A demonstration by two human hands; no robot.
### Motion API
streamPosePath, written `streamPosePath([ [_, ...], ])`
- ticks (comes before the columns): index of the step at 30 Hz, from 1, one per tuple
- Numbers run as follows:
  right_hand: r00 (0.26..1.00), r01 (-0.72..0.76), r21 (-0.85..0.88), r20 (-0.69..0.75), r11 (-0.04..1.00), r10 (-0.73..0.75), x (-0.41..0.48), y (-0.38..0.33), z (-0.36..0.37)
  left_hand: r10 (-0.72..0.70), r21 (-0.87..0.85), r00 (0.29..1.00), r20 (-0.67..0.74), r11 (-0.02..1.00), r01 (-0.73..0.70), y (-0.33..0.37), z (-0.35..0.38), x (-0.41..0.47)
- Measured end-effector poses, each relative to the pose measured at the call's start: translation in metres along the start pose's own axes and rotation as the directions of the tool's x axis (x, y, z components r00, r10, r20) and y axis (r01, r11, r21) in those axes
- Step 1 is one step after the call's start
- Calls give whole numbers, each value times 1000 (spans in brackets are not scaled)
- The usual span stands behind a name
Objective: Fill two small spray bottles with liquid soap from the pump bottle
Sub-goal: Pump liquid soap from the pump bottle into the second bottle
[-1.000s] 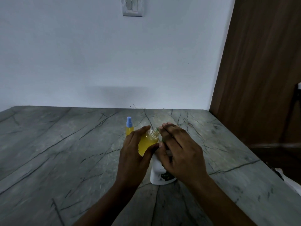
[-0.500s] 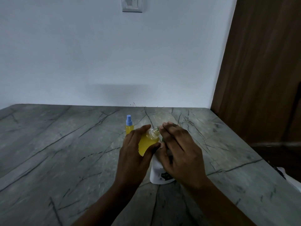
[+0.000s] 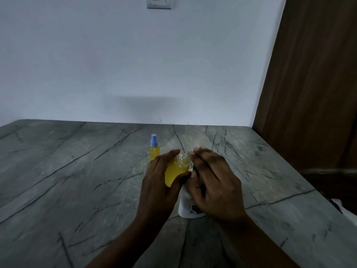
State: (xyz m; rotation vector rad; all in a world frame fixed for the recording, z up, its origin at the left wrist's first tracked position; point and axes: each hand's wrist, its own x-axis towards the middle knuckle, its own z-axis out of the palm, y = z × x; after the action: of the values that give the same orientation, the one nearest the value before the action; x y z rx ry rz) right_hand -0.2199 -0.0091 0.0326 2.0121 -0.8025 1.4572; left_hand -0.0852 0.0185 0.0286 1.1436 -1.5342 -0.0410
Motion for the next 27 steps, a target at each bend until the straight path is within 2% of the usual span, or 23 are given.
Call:
streamPosePath([
  [5, 999, 9, 17, 37, 1000, -10, 7, -2, -3, -9, -3, 1000, -20, 1000, 9, 2, -1, 4],
  [27, 1000, -18, 42, -19, 999, 18, -3, -1, 5, -40, -46, 999, 8, 998, 41, 0, 1, -1],
])
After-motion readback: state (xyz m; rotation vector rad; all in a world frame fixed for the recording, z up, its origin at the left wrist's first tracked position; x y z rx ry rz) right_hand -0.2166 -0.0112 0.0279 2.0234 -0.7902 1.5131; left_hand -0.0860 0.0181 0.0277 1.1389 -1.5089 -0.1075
